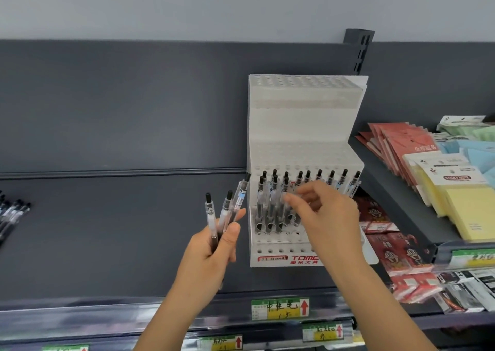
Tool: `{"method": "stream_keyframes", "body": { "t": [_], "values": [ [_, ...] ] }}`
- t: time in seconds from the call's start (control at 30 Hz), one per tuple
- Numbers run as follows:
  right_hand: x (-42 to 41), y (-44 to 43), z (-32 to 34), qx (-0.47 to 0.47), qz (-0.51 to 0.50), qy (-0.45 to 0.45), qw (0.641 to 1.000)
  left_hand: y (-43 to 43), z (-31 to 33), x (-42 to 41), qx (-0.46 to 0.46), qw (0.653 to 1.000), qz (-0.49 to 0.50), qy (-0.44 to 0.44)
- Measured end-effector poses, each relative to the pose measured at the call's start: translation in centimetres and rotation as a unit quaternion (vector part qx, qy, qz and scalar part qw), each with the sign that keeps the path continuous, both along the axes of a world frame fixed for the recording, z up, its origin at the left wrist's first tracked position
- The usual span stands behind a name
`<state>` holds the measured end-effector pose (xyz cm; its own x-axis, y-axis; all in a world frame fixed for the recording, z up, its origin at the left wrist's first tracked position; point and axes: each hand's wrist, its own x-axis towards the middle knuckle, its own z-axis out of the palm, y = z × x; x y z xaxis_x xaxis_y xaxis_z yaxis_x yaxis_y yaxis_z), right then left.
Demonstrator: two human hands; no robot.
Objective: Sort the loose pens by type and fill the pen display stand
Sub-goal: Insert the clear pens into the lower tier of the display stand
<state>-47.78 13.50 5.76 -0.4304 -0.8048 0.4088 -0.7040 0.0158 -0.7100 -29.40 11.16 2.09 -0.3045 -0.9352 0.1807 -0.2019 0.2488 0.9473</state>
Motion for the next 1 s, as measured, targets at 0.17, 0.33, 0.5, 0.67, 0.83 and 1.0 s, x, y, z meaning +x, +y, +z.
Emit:
{"method": "stream_keyframes", "body": {
  "t": [0.17, 0.33, 0.5, 0.67, 0.83, 1.0],
  "values": [
    [1.2, 0.6, 0.8, -0.017, 0.091, -0.062, 0.994, 0.1, -0.2, -0.1, 0.000, 0.999, -0.032, -0.027],
    [2.5, 1.2, 1.4, 0.038, 0.272, -0.168, 0.947, 0.9, 0.3, -0.5, 0.015, 0.994, -0.108, -0.029],
    [1.9, 1.3, 1.3, -0.009, 0.244, -0.225, 0.943, 1.1, 0.2, -0.6, 0.050, 0.994, -0.089, 0.041],
    [-0.6, 1.5, 2.6, -0.085, 0.163, -0.260, 0.948, 0.5, -0.1, 0.1, 0.022, 0.998, 0.003, 0.061],
    [-2.5, 1.2, 3.0, -0.140, 0.056, -0.202, 0.968, 0.7, 0.6, 0.2, 0.005, 0.998, 0.039, 0.043],
    [-2.2, 0.9, 2.4, -0.133, 0.026, -0.133, 0.982, 0.8, 0.7, 0.1, -0.007, 0.999, 0.041, 0.026]
  ]
}}
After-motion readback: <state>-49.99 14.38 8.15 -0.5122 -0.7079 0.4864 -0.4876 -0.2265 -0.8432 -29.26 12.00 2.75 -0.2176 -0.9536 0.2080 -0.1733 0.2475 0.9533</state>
